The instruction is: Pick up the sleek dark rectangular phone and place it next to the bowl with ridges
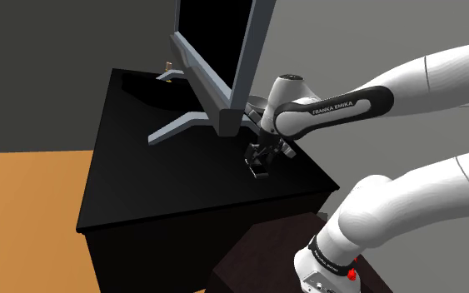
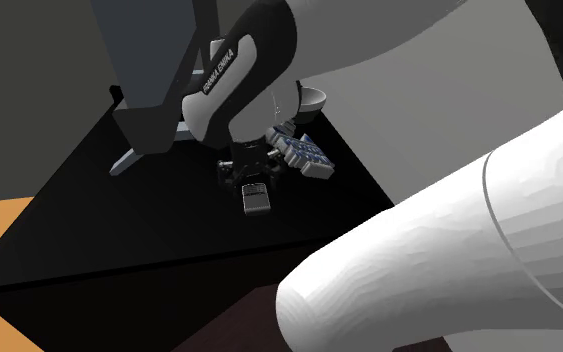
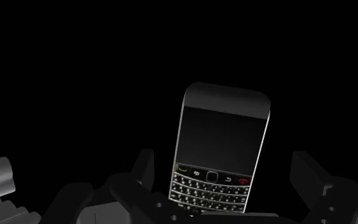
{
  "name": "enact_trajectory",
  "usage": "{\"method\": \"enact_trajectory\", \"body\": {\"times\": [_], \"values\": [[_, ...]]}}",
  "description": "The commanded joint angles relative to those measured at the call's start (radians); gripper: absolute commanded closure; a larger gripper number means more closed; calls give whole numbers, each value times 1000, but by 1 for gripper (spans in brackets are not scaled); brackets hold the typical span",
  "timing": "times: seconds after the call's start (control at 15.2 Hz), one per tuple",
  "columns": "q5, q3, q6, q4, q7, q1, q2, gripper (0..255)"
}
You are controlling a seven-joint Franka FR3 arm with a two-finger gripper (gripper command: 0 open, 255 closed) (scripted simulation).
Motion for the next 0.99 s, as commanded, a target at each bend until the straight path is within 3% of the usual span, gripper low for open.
{"method": "enact_trajectory", "body": {"times": [0.0, 0.26, 0.73, 0.79, 0.92], "values": [[-4, -3, 42, -10, 2, -3, 30, 0], [-10, -6, 107, -32, 4, -7, 73, 0], [-10, -6, 107, -32, 4, -7, 73, 0], [-10, -6, 107, -32, 4, -7, 73, 255], [-10, -6, 106, -33, 4, -7, 72, 255]]}}
